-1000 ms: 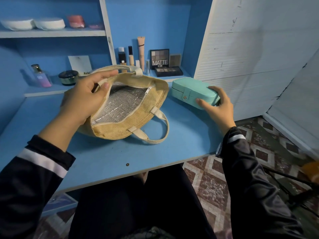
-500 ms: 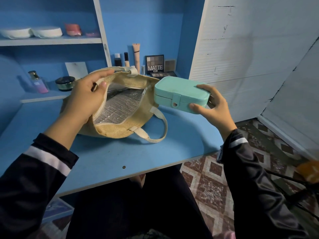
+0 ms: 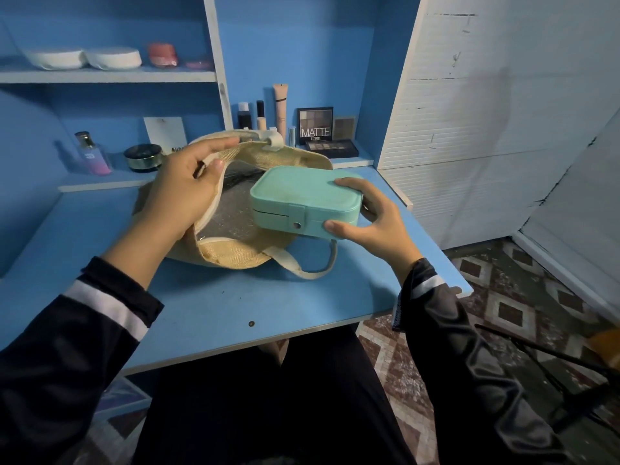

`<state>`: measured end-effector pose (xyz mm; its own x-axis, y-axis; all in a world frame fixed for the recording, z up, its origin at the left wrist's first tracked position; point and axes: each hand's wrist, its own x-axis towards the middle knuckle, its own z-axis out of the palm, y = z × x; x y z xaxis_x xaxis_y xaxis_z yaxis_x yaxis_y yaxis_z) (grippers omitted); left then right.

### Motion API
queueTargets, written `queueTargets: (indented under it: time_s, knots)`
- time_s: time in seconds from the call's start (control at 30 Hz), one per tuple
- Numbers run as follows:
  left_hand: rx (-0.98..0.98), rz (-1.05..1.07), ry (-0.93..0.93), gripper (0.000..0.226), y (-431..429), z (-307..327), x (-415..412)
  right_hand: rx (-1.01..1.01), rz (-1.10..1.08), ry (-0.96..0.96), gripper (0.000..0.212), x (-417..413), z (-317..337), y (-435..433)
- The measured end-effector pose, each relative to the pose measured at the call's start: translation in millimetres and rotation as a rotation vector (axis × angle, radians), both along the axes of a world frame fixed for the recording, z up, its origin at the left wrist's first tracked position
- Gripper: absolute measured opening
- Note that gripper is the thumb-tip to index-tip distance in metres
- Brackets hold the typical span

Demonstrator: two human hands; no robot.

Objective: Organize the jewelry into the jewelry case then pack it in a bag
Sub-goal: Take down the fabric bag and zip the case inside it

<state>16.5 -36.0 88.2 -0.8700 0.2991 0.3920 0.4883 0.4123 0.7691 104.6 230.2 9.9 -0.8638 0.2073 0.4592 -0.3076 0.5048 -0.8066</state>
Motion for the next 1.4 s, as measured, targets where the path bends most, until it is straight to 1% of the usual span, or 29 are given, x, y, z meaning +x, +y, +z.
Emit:
queueTargets:
  time_s: [0.4, 0.73, 0.87, 1.03, 1.1, 1.4]
  knots:
    - [0.009, -0.057, -0.006, 0.037, -5, 2, -1, 0.112, -0.010, 0.006, 0.061, -38, -11, -52]
    - [-0.011, -0.069, 0.044, 0.038, -15, 6, -8, 0.092, 0.067, 0.042, 0.062, -74, -15, -83]
    - [-0.024, -0.097, 0.049, 0.039, -23, 7, -12, 0.122, 0.076, 0.049, 0.064, -81, -17, -89]
    - [-0.027, -0.115, 0.056, 0.038, -30, 8, -16, 0.114, 0.104, 0.052, 0.063, -89, -20, -95]
    - [-0.049, -0.129, 0.063, 0.039, -31, 10, -16, 0.147, 0.118, 0.060, 0.064, -92, -22, -100]
    - [-0.075, -0.129, 0.052, 0.040, -42, 13, -13, 0.170, 0.142, 0.059, 0.065, -107, -27, -112]
